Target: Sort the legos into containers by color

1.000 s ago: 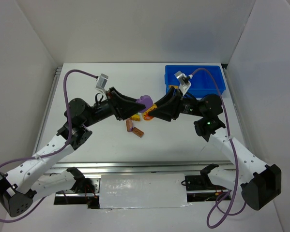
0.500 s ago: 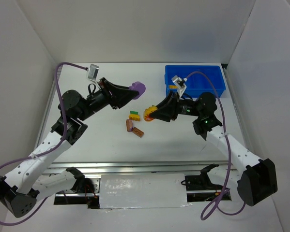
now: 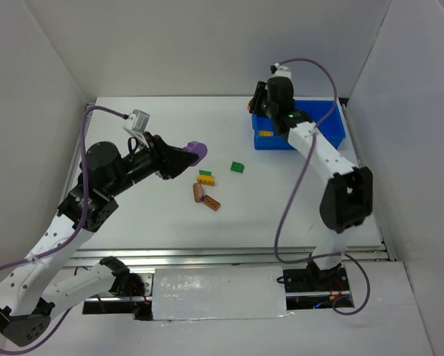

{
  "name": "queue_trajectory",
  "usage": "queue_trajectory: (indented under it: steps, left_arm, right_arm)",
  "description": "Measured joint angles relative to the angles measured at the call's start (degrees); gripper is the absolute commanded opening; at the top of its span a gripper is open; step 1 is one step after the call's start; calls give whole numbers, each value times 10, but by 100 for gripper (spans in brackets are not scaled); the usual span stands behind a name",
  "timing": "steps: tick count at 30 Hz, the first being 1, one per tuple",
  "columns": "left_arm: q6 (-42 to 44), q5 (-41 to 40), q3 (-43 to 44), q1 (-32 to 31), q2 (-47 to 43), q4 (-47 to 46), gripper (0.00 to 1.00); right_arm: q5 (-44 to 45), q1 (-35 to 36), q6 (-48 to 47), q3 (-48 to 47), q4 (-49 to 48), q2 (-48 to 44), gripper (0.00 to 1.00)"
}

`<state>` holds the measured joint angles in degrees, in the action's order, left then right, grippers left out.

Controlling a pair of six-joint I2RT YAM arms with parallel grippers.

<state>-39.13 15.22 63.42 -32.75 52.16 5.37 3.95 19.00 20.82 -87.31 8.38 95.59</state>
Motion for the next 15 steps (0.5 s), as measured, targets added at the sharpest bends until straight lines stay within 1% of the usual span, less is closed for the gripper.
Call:
queue_trajectory:
  steps: [4, 7, 9, 15]
  left_arm:
    - [19, -27, -6, 0, -28, 64, 0]
    - [33, -43, -16, 1, -53, 106, 0]
    - [43, -52, -23, 1, -68, 128, 0]
    - [49, -67, -64, 1, -92, 158, 0]
  right_arm:
    - [93, -5, -36, -111, 68, 155, 0]
    - [126, -13, -53, -147, 102, 229, 0]
    - [138, -21, -58, -148, 115, 251, 0]
    - [143, -41, -62, -154, 119, 252, 0]
